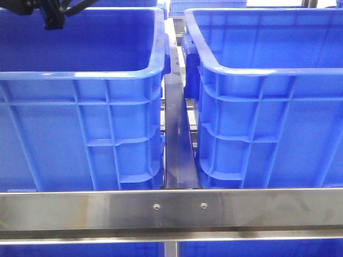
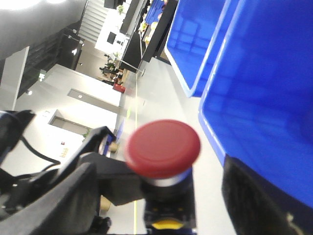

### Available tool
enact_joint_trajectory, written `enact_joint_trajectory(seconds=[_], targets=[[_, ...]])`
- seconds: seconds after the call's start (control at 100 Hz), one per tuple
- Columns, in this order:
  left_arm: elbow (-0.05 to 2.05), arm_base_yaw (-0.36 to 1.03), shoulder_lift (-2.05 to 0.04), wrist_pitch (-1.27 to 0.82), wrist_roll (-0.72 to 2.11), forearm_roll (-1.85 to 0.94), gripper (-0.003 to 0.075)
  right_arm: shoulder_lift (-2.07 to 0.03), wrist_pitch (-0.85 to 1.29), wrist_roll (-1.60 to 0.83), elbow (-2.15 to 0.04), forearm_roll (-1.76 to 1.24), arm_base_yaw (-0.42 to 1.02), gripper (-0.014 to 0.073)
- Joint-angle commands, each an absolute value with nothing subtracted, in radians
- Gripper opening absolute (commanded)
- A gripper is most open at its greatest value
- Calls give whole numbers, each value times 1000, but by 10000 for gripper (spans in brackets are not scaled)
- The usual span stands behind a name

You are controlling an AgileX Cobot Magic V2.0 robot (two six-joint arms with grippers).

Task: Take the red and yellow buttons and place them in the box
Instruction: 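Open the left gripper, leaving the red button in the right gripper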

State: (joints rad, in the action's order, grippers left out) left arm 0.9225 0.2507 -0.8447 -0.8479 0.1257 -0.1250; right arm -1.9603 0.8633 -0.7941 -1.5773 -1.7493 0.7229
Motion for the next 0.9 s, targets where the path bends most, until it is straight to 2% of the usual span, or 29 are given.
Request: enact_joint_trajectory(seconds=[0.0,0.41,0.76,0.89], targets=[[950,258,-838,-779,126,-143,-19,-1910,910,-808,-1621,-1821,732,552],[950,258,-838,-779,126,-143,-19,-1910,904,-821,-1672,-1834,760,544],[950,258,-838,-779,126,-143,-19,-1912,876,-821,-1672,-1832,761,356],[950,258,-838,-779,126,-143,-19,-1912,876,-821,-1672,-1831,761,247]])
